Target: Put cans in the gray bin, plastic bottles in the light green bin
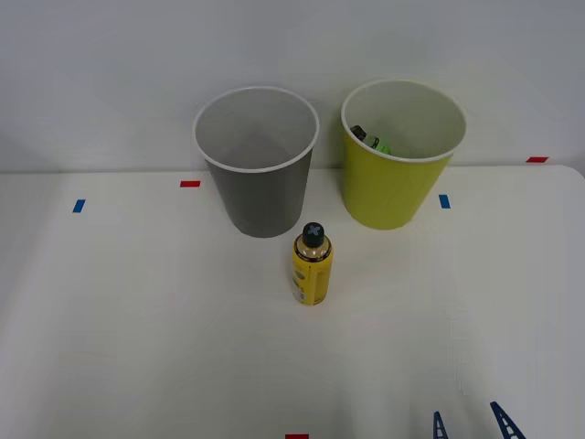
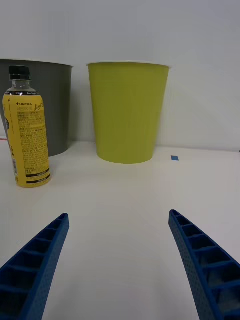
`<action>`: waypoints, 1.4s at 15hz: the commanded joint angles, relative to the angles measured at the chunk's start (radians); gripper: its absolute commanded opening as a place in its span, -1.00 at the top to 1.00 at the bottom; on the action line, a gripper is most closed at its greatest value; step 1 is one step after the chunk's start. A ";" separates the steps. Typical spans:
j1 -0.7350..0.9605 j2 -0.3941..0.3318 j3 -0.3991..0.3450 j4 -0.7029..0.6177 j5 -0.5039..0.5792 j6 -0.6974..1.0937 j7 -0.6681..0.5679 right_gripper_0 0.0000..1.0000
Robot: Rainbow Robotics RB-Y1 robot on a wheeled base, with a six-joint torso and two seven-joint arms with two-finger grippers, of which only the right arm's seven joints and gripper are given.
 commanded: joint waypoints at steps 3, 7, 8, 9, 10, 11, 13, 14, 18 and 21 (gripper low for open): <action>0.000 0.000 0.000 0.000 0.000 0.000 0.000 -0.36; 0.000 0.000 0.000 0.000 0.000 0.000 0.000 -0.36; 0.000 0.000 0.000 0.000 0.000 0.000 0.000 -0.36; 0.000 0.000 0.000 0.000 0.000 0.000 0.000 -0.35; 0.000 0.000 0.000 0.000 0.000 0.000 0.000 -0.36; 0.000 0.000 0.000 0.000 0.000 0.000 0.000 -0.35; 0.000 0.000 0.000 0.000 0.000 0.000 0.000 -0.35; 0.000 0.000 0.000 0.000 0.000 0.000 0.000 -0.36; 0.000 0.000 0.000 0.000 0.000 0.000 0.000 -0.35; 0.000 0.000 0.000 0.000 0.000 0.000 0.000 -0.36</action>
